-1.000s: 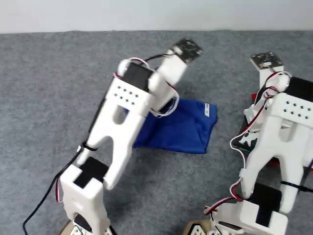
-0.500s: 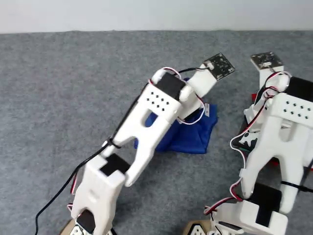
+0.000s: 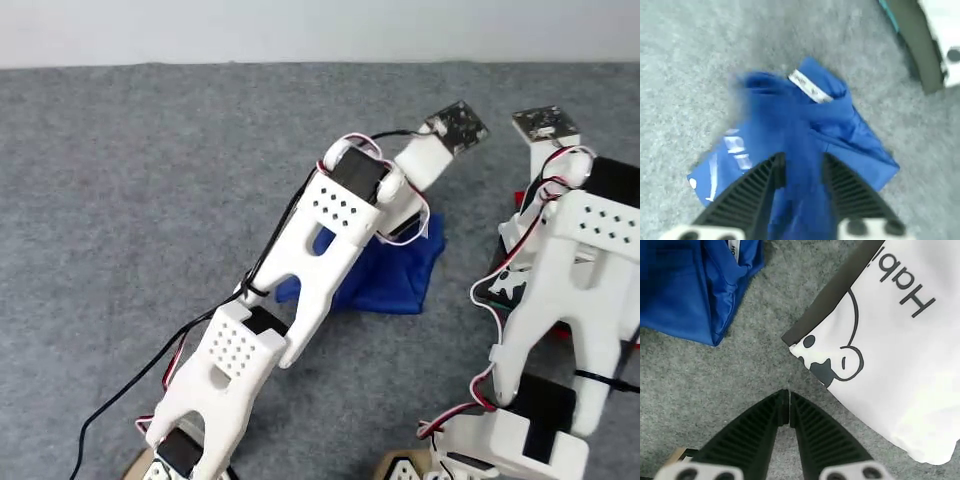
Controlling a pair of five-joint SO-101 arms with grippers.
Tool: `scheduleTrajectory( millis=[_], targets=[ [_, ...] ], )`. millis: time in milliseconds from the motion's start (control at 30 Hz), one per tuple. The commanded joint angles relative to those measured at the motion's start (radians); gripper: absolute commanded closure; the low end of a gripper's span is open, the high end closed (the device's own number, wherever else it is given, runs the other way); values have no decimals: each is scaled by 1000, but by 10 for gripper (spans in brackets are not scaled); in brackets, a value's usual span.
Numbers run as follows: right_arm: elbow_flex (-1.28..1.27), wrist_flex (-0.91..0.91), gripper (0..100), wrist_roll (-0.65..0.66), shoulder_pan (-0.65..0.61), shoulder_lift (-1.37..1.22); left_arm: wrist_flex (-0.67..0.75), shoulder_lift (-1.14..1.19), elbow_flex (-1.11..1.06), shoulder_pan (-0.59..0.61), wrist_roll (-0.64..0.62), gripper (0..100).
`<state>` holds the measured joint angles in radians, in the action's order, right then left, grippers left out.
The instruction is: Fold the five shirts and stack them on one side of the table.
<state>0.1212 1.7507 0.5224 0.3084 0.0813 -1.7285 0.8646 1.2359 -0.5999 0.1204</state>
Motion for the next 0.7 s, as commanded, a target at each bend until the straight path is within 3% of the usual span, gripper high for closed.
scheduleTrajectory(
  millis=[0,133,400,667],
  targets=[
    [46,33,989,9,12,50,-29,-80,61,23,-18,816],
    [46,33,989,9,12,50,-29,-130,61,54,-8,832],
    [46,33,989,9,12,48,-29,-126,-87,173,11,987],
    [46,33,989,9,12,42,2,-123,-435,104,107,987]
  ],
)
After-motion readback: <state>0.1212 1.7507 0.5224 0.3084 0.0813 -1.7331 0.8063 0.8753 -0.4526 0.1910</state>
